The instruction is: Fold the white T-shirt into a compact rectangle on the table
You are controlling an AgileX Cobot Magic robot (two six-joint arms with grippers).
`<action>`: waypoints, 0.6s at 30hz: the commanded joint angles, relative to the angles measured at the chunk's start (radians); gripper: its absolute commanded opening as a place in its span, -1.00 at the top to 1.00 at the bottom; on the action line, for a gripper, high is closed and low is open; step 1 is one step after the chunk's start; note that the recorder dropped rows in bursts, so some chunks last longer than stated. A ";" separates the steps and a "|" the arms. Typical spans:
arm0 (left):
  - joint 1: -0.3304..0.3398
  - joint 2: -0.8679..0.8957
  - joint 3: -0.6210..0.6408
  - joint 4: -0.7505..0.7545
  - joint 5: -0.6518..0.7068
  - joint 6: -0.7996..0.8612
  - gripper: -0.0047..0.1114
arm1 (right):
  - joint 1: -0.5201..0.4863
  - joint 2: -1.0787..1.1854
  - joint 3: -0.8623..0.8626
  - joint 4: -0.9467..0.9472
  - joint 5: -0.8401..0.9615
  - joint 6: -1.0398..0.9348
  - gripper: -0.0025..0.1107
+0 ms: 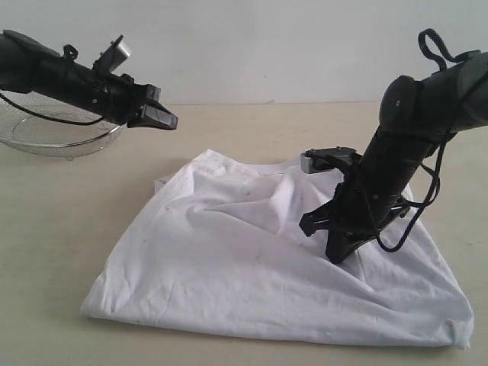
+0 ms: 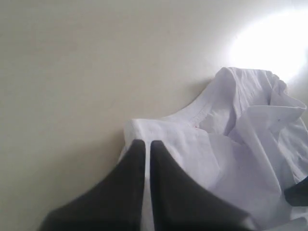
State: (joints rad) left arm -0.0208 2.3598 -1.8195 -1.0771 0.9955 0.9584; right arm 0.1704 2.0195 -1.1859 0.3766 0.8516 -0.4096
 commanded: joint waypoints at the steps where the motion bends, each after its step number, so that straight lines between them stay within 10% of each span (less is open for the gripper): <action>1: -0.006 0.074 -0.086 0.046 0.063 -0.070 0.83 | 0.000 0.025 0.025 -0.016 -0.010 -0.011 0.96; 11: -0.024 0.113 -0.107 0.073 0.153 -0.147 0.02 | 0.000 0.025 0.025 -0.016 -0.025 -0.027 0.96; 18: -0.089 0.121 -0.109 0.073 0.120 -0.150 -0.01 | 0.000 0.025 0.025 -0.016 -0.025 -0.027 0.96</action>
State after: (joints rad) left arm -0.0829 2.4760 -1.9216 -1.0030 1.1331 0.8132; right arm 0.1704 2.0186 -1.1851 0.3784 0.8432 -0.4260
